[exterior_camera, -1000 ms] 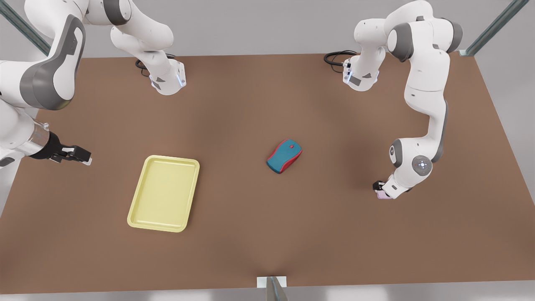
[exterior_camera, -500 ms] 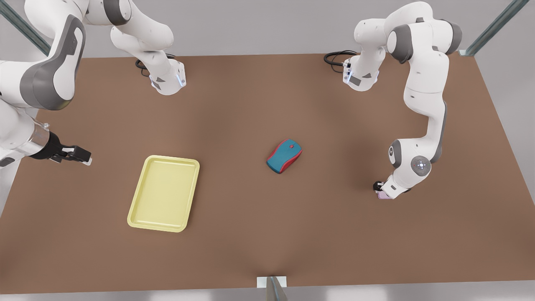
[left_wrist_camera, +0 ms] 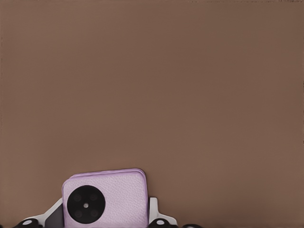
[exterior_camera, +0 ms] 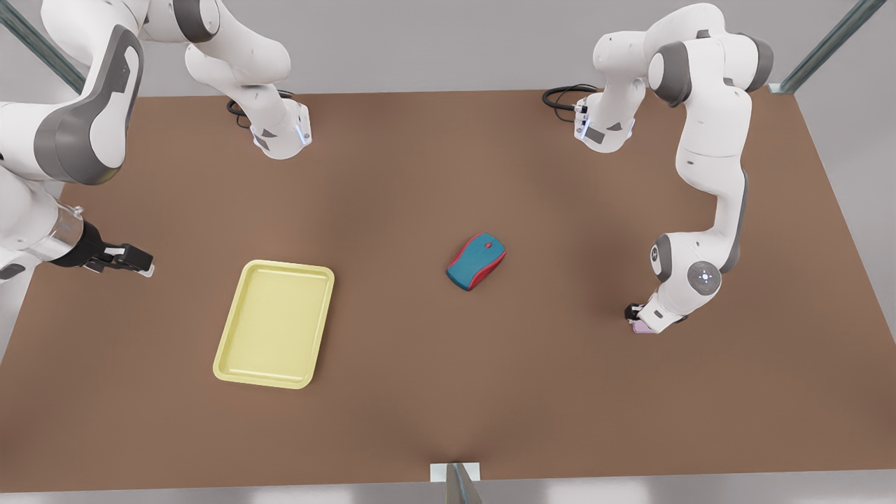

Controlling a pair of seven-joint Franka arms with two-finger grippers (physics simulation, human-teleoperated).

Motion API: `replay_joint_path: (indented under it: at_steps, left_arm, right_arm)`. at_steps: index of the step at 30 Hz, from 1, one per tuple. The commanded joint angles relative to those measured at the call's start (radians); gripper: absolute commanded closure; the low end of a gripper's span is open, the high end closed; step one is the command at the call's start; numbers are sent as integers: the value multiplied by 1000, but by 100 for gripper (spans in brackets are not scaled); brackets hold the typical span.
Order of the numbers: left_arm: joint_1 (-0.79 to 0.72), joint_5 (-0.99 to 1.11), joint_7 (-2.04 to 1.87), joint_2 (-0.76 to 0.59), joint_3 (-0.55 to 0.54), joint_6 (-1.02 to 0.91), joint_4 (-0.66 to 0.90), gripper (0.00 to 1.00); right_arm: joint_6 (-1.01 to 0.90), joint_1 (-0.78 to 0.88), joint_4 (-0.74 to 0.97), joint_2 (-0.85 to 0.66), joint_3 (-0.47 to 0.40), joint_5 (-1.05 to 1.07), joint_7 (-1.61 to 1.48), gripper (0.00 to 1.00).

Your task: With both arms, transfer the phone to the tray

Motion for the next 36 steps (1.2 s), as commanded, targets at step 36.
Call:
replay_joint_path:
  at_steps: [36]
  left_arm:
    - [-630,-10,-923,292,-73,-411,783,18]
  right_arm:
    - [0,1,0,-1,1,1,0,0]
